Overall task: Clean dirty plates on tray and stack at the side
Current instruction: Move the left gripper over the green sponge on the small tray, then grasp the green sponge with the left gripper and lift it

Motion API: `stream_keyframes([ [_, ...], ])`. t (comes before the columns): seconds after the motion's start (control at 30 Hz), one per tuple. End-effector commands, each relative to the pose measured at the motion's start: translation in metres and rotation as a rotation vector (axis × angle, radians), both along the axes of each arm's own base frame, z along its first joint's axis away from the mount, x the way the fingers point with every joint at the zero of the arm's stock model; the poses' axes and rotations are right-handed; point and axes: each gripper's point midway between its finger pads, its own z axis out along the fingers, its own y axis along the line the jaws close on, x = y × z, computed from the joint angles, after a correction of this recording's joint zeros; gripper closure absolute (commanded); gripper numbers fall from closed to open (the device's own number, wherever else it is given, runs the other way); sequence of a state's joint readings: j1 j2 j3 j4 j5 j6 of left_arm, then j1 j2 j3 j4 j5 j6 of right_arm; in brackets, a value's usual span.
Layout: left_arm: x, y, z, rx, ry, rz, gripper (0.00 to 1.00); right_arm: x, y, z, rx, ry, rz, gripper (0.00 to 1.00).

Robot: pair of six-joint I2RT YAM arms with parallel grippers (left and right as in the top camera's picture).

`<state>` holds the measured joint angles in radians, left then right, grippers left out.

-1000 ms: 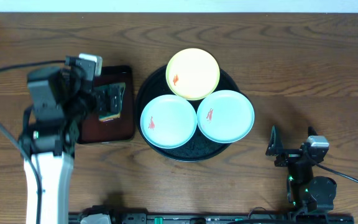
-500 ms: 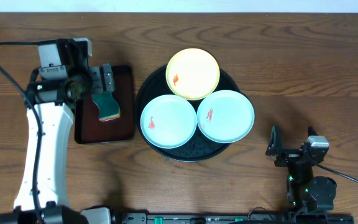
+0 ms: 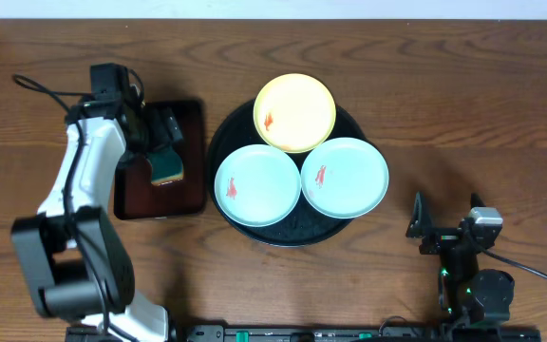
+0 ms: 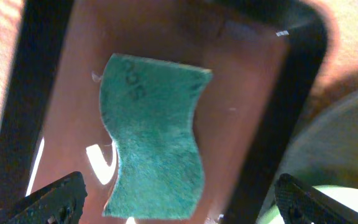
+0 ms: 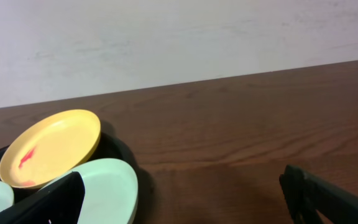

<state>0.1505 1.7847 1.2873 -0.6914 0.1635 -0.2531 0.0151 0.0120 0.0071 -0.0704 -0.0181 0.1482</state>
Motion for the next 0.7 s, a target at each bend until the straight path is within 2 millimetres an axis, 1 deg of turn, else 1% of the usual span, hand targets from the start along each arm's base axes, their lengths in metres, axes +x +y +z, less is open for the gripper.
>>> stream_keyframes([
  [0.0,-0.005,0.018,-0.018,0.062,0.065,0.128,0.03,0.0,-0.003,-0.001,-0.008,0.001,-0.015,0.01],
  [0.03,-0.006,0.024,-0.021,0.09,0.075,0.159,0.02,0.0,-0.003,-0.001,-0.008,0.001,-0.015,0.01],
  [0.1,-0.005,0.029,-0.022,0.115,0.073,0.172,0.03,0.0,-0.003,-0.001,-0.008,0.001,-0.015,0.01],
  [0.2,0.0,0.028,-0.023,0.116,0.059,0.169,0.03,0.0,-0.003,-0.001,-0.008,0.001,-0.015,0.01],
  [0.3,-0.001,0.028,-0.028,0.114,0.062,0.168,0.03,0.0,-0.003,-0.001,-0.008,0.001,-0.015,0.01],
  [0.37,-0.004,0.025,-0.035,0.106,0.079,0.155,0.03,0.0,-0.003,-0.001,-0.008,0.001,-0.015,0.01],
  [0.5,-0.005,0.012,-0.046,0.06,0.098,0.065,0.03,0.0,-0.003,-0.001,-0.008,0.001,-0.015,0.01],
  [0.67,-0.003,0.011,-0.051,0.058,0.1,0.041,0.04,0.0,-0.003,-0.001,-0.008,0.001,-0.015,0.01],
])
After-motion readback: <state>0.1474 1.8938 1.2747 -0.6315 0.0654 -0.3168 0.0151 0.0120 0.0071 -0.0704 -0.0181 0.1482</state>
